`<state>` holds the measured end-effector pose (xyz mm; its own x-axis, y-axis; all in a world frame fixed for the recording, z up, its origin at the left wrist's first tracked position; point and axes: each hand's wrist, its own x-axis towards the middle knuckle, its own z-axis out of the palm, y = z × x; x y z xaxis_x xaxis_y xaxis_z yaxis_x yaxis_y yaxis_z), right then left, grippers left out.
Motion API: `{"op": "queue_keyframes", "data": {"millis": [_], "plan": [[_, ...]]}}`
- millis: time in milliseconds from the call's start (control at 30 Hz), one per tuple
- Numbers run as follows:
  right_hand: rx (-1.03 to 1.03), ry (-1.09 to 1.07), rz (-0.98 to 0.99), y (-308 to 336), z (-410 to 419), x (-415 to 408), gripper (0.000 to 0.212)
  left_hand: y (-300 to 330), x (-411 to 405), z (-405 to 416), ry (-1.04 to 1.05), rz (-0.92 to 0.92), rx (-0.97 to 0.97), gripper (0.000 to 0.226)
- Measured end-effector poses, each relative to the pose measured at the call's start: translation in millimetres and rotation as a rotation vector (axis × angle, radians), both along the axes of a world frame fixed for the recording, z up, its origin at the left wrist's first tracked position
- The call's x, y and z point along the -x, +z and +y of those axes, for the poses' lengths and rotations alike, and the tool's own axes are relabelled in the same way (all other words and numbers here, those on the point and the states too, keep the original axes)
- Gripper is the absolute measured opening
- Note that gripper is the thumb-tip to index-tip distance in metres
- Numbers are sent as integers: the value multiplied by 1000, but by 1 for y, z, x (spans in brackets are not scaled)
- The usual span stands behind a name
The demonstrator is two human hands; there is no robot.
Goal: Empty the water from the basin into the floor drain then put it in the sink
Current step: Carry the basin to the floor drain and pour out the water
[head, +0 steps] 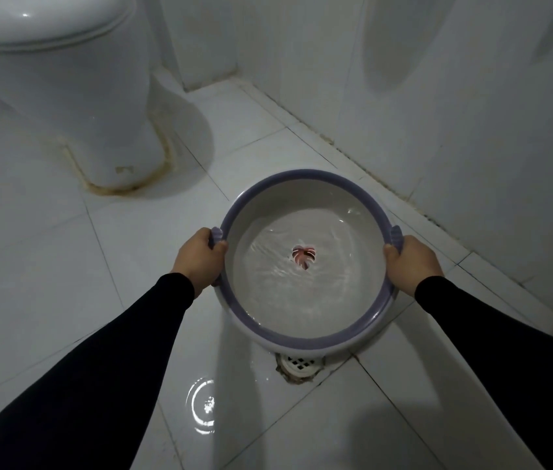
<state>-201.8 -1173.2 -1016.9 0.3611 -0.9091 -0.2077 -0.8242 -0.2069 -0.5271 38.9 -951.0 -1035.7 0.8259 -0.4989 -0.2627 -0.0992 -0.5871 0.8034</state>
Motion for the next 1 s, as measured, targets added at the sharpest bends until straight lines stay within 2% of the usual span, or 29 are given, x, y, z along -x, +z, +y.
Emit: {"op": "queue_keyframes", "data": {"millis": [300, 1000], "plan": [[-8, -9, -18, -1, -1, 1, 35, -2, 2, -2, -1, 2, -3, 23], [-9, -23, -33, -3, -1, 5, 36, -5, 3, -6, 9, 1, 36, 21]]}}
